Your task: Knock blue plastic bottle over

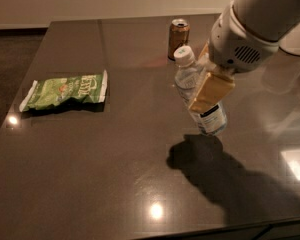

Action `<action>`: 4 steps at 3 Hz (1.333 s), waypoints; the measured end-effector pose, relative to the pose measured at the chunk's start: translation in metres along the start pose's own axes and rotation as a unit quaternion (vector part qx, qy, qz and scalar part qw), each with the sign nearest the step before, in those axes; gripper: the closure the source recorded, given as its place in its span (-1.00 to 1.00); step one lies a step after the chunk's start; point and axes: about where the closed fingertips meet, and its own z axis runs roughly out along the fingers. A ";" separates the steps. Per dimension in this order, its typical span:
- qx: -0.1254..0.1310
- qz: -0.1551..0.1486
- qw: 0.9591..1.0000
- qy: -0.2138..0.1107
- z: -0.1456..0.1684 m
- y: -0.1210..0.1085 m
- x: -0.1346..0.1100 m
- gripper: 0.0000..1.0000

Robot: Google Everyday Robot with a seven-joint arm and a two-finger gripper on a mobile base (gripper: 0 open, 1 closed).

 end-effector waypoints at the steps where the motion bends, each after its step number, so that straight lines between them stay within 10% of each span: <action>1: 0.001 -0.020 0.998 0.054 0.011 -0.010 0.005 1.00; 4: -0.007 -0.060 0.991 0.123 0.045 -0.012 0.002 -0.26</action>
Offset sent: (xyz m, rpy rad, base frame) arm 0.0252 0.0010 -0.0364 -0.2625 0.0289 0.0636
